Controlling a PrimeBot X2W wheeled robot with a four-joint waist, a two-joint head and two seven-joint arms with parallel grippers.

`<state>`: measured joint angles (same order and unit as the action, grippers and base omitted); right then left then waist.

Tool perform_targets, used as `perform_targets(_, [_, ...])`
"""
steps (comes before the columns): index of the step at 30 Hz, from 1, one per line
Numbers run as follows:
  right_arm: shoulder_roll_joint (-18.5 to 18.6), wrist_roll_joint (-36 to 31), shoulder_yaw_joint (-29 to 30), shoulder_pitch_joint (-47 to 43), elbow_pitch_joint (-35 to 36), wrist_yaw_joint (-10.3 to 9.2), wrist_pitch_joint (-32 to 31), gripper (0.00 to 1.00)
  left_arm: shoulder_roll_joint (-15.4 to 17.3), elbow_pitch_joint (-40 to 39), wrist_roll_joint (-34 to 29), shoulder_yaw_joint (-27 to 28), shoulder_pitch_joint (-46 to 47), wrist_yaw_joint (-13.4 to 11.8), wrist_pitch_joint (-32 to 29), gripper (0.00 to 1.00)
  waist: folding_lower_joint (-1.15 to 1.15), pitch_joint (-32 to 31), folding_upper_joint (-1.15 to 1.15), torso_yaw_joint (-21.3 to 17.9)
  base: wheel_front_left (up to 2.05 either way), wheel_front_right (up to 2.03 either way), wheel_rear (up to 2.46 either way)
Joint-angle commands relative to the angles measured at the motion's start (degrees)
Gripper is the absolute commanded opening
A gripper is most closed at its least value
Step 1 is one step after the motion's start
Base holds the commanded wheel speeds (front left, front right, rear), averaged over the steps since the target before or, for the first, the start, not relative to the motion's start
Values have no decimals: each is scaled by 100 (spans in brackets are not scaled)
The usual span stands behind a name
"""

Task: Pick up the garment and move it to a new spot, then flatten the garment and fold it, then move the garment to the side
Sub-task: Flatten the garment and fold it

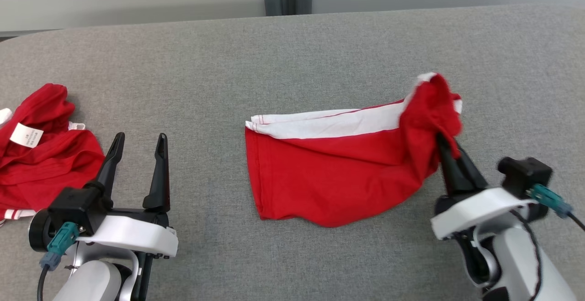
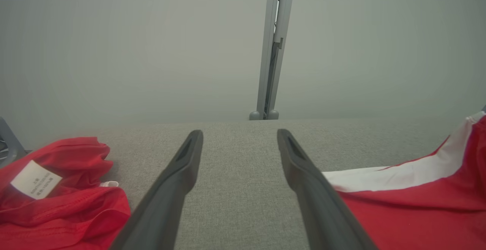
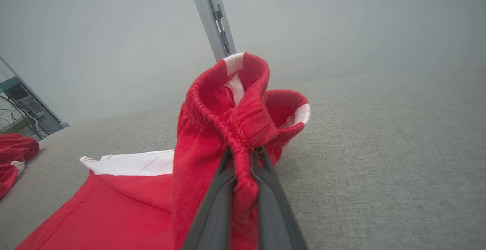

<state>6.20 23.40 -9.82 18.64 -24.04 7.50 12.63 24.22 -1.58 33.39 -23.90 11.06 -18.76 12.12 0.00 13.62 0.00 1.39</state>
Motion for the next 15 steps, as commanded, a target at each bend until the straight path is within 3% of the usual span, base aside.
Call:
perform_targets(1, [-40,-147,-266,127,281,-2,-137,0,6,-25,-4,1,70,-38,-24,100,0,-21,0,36,0,0,0])
perform_targets(8, [-230,-86,-1236,407,540,-2,-513,0,-57,1,47,-45,86,-29,-30,100,0,-39,0,245,0,0,0])
perform_targets(15, [-307,63,-2150,877,-278,-2,-623,0,-162,149,84,-127,174,60,9,100,0,14,0,564,0,0,0])
